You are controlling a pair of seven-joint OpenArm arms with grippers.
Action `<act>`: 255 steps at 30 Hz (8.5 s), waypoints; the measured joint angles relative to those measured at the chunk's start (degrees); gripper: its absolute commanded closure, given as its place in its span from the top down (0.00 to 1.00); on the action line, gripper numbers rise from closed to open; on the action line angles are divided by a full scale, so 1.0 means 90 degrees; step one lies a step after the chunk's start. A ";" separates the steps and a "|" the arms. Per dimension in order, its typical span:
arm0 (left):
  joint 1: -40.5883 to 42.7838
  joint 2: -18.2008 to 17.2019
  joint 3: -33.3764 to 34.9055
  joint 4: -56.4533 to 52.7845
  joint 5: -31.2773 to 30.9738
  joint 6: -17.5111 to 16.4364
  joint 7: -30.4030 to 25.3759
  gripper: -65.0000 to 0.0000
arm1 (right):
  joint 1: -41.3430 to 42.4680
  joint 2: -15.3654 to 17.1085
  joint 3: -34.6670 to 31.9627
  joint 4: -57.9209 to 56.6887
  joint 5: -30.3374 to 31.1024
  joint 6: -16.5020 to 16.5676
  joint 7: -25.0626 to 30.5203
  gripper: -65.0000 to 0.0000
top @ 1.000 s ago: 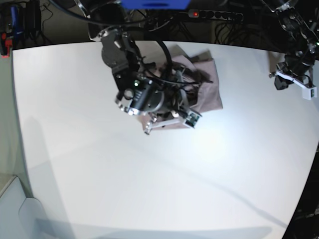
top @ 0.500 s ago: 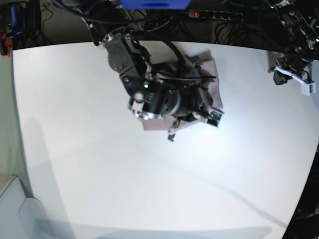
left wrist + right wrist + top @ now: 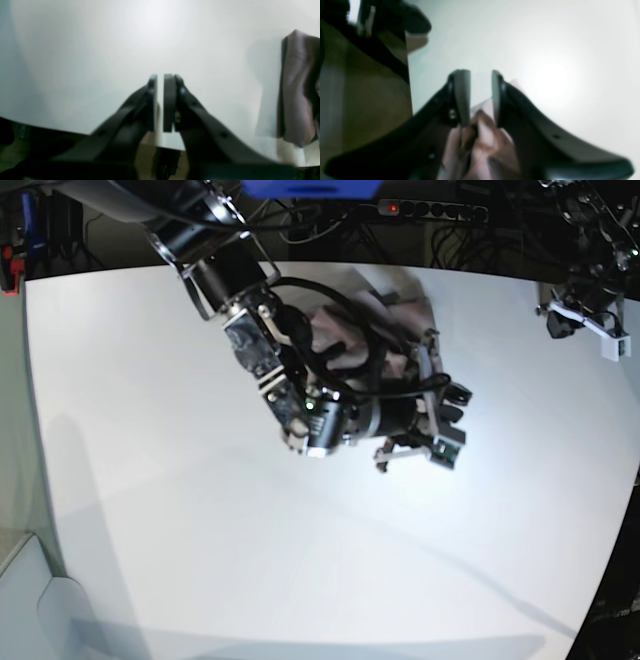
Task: Layout the t-shirt on the table in an organized manner, then fold the t-shirt properly
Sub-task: 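Release the shirt with the right gripper and move it aside, then grasp the bundle edge with the left gripper, then fold the grasped edge over the bundle with the left gripper and press it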
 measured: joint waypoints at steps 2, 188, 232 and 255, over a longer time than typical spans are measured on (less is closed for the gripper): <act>0.0056 -0.0027 0.0005 0.0000 -0.0027 0.0002 -0.0010 0.07 | 0.0180 -0.0005 0.0000 -0.0209 0.0182 -0.0508 0.0240 0.36; -0.4629 0.0384 1.1319 -0.3198 0.3453 0.1234 -0.2591 0.00 | -0.4503 0.3152 0.5926 0.3580 0.0782 -0.0661 -0.1166 0.36; -0.4840 0.0799 1.1987 -0.2800 0.6691 -0.0036 -0.2739 0.46 | -0.4784 0.2905 0.6203 0.3585 0.0801 -0.0661 -0.1185 0.36; -0.5455 0.0940 1.1747 -0.2715 0.6659 -0.0622 -0.2737 0.46 | -0.4789 0.2800 0.6198 0.3585 0.0801 -0.0661 -0.1190 0.36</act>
